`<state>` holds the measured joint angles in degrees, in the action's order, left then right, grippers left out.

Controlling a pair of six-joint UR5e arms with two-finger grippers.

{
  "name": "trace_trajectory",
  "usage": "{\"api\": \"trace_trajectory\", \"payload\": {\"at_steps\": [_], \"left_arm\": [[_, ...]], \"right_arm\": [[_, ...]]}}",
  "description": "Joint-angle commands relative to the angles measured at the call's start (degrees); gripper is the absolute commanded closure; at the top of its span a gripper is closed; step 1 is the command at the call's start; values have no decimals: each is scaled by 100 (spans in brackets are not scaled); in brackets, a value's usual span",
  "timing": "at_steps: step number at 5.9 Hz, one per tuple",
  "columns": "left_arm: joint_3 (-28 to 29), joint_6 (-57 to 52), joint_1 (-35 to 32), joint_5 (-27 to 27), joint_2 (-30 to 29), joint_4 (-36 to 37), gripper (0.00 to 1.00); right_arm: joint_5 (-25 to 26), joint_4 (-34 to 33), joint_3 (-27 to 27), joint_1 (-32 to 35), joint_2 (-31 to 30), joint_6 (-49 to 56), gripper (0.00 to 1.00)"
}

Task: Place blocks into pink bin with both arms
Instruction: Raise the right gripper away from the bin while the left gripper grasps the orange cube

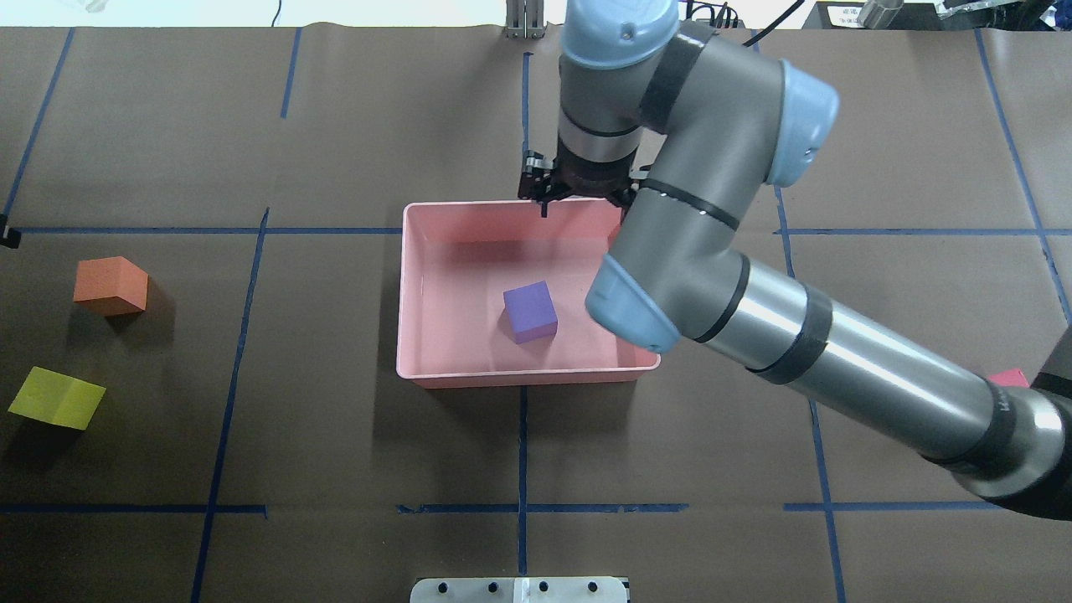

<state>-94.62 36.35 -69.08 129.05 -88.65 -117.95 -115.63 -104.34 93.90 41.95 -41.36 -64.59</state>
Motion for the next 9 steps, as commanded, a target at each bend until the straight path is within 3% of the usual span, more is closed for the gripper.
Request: {"api": "trace_trajectory", "payload": {"at_steps": [1,5,8,9], "left_arm": [[426,1266,429,-196,-134,-702,0],[418,1990,913,-196,-284,-720,0],[620,1982,1492,-204,-433,-712,1],[707,1938,1494,-213,-460,-712,25]], "right_arm": [[-615,-77,199,827,-398,1188,0],[-741,-122,313,1507,-934,2528,0],[-741,-122,322,1509,-996,2530,0],[-741,-122,365,1509,-1023,2530,0]]}}
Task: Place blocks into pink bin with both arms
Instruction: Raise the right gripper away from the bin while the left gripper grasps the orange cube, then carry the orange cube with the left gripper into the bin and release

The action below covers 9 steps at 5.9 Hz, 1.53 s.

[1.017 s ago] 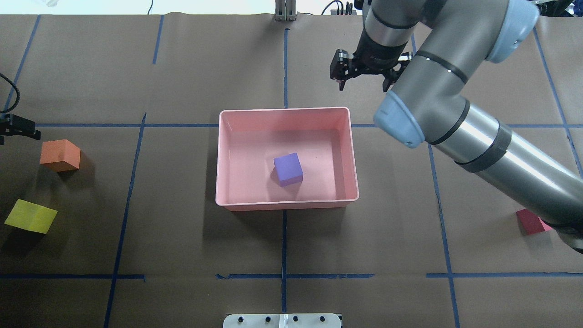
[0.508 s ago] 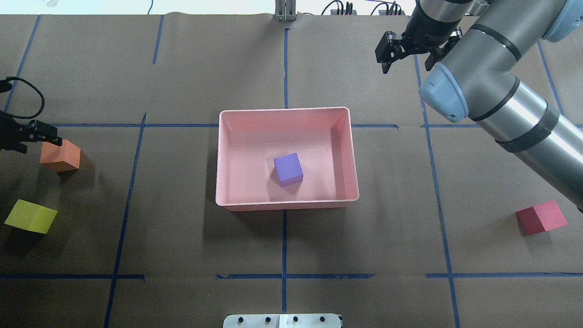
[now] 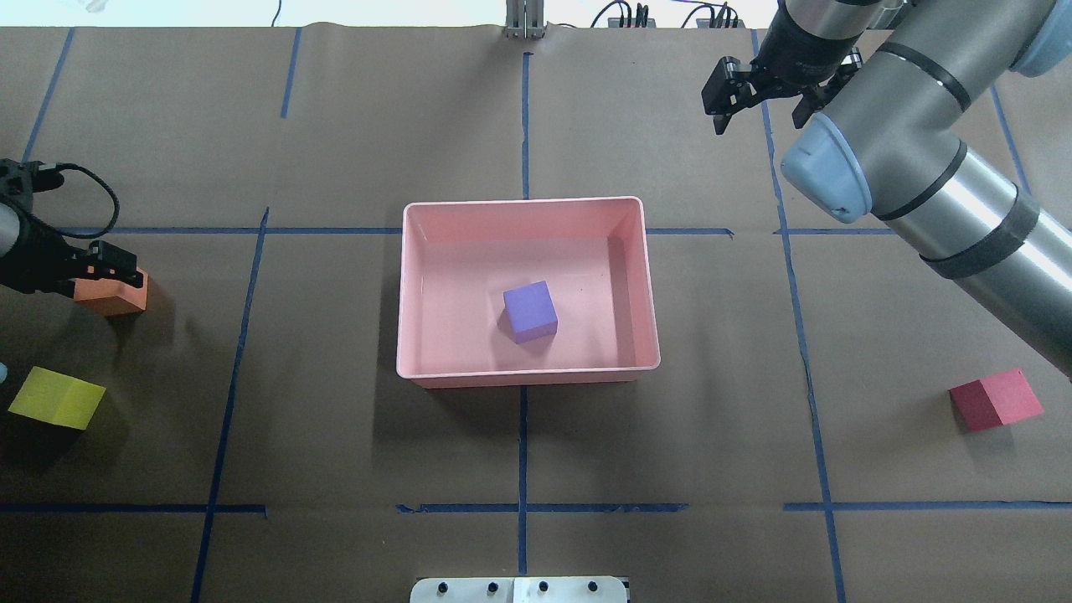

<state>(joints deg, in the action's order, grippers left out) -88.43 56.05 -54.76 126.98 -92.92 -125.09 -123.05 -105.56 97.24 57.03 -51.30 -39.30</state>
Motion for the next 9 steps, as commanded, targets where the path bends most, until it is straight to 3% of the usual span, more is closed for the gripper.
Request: {"api": "trace_trajectory", "payload": {"at_steps": [1,2,4,5,7,8,9], "left_arm": [[28,-41,53,11,-24,20,50],[-7,-33,27,46,-33,55,65],[-139,37,-166,29,-365,151,67],[-348,55,-202,11,-724,621,67],[-780,281,-150,-15,-1540,1554,67],[-799,988,181,-250,-2154,1862,67],[-799,1500,776,-775,-2995,2657,67]], "right_arm": [[0,0,67,1,-30,1,0],[9,0,67,1,-38,1,0],[-9,26,302,10,-299,27,0],[-9,18,592,114,-607,376,0],[-44,18,1303,491,-1711,1419,0],[-218,44,1507,858,-2344,2243,0],[-524,61,1535,1367,-2898,3191,0]]}}
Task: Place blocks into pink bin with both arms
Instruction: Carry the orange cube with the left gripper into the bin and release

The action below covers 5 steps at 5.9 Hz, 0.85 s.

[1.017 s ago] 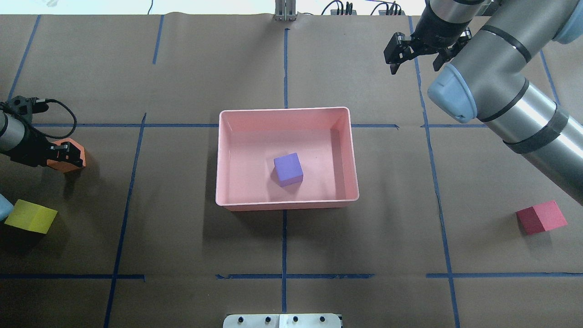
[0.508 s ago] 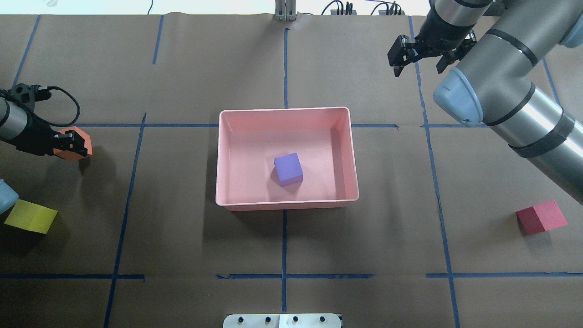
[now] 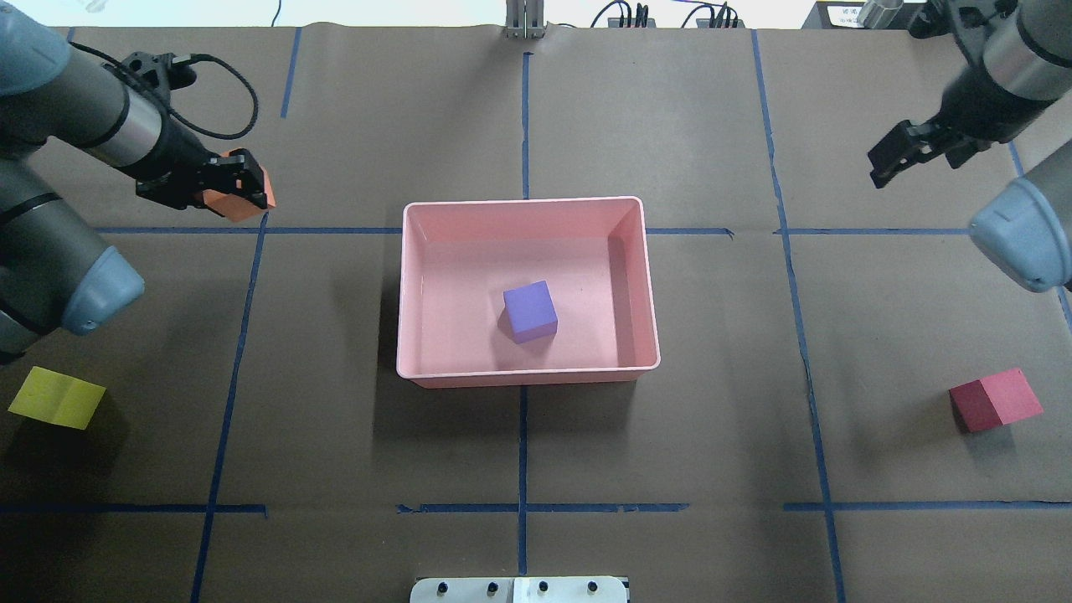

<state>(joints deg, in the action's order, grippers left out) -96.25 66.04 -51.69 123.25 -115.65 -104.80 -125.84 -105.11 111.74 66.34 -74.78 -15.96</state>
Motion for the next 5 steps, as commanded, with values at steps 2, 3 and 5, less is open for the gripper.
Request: {"api": "trace_trajectory", "payload": {"at_steps": [2,3,5], "left_arm": [[9,1285,1316,-933,-1695,1084,66],[1,1306,1502,-1100,-1794,1110,1],[-17,1306,1565,-1225,-1803,1119,0]], "right_arm": [[-248,661,182,670,-1577,1333,0],[-257,1529,208,670,-2201,950,0],[-170,4037,139,-28,-3300,-916,0]]}}
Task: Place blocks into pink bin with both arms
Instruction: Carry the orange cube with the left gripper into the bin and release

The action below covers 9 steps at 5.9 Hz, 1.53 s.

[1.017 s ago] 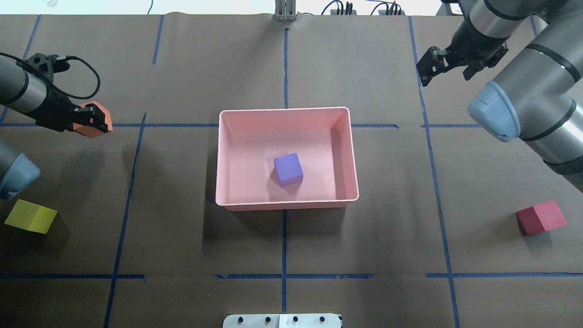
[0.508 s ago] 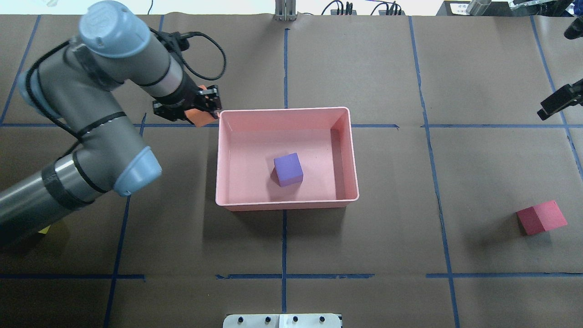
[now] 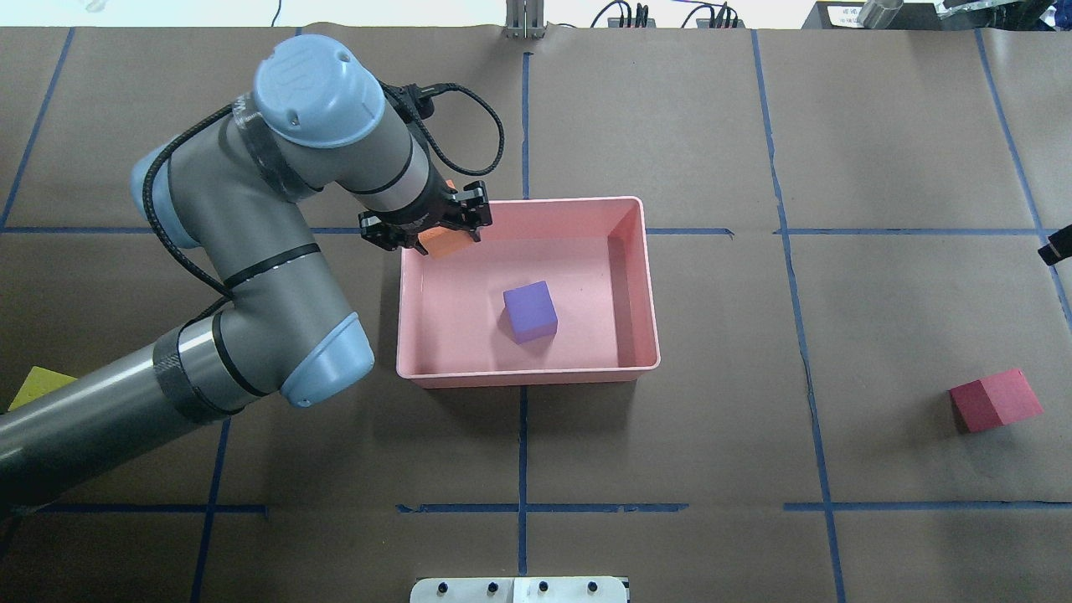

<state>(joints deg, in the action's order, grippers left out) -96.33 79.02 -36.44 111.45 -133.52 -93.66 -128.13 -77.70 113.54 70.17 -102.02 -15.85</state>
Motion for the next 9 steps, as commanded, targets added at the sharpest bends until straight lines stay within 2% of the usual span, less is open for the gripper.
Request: {"api": "trace_trajectory", "payload": {"at_steps": [1,2,4,5,7,8,9], "left_arm": [[-9,9,41,-53,-8,-3,0],[-9,9,41,-62,1,6,0],[-44,9,50,-62,10,6,0],[-44,9,50,-53,19,6,0],[-87,9,50,-62,27,6,0],[-96,9,50,-62,27,6,0],[-88,9,50,-62,36,-3,0]], "right_arm": [[269,1937,-69,-947,-783,-1686,0],[628,2161,-95,-1396,-872,-2154,0],[859,2356,-515,-1786,-881,-2151,0],[904,2609,-813,-1979,-873,-2168,0],[913,2620,-921,-2226,-838,-2177,0],[913,2620,-1035,-2375,-811,-2168,16],[913,2620,-1036,-2385,-828,-2142,67]]}}
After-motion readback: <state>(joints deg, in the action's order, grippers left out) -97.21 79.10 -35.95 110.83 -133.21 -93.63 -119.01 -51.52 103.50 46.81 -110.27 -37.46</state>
